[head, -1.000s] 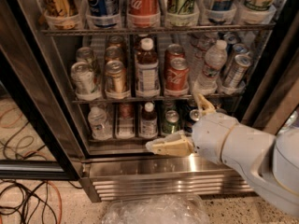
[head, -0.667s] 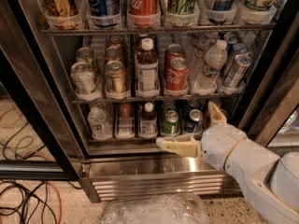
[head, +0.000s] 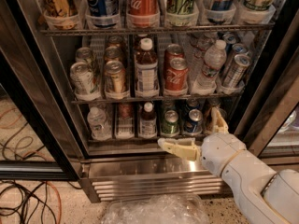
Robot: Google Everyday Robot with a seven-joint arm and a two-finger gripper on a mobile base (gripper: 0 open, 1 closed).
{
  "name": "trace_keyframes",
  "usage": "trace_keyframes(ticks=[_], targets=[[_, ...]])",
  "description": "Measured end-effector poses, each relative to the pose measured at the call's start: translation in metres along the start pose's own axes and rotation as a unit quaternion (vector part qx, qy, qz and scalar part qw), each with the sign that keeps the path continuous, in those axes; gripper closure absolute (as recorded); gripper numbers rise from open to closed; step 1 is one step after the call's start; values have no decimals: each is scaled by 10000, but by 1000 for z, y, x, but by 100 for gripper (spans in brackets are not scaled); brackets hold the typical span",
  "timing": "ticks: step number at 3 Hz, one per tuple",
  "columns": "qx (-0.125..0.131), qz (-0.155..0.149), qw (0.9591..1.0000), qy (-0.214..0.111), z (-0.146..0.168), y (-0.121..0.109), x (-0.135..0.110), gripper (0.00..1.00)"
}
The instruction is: Pick orange can from middle shelf of fridge
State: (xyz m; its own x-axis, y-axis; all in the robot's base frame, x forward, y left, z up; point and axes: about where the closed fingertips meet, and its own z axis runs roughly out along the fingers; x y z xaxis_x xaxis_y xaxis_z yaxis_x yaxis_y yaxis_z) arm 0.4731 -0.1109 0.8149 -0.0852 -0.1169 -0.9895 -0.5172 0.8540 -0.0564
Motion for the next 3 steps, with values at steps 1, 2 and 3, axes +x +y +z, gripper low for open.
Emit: trace_keyframes(ticks=[1,2,3], targets=[[0,0,10000,0,0,0,0,0],[-99,21,9999,-48,5,14,-1,0],[-9,135,9997,-179,4,23,-1,0]])
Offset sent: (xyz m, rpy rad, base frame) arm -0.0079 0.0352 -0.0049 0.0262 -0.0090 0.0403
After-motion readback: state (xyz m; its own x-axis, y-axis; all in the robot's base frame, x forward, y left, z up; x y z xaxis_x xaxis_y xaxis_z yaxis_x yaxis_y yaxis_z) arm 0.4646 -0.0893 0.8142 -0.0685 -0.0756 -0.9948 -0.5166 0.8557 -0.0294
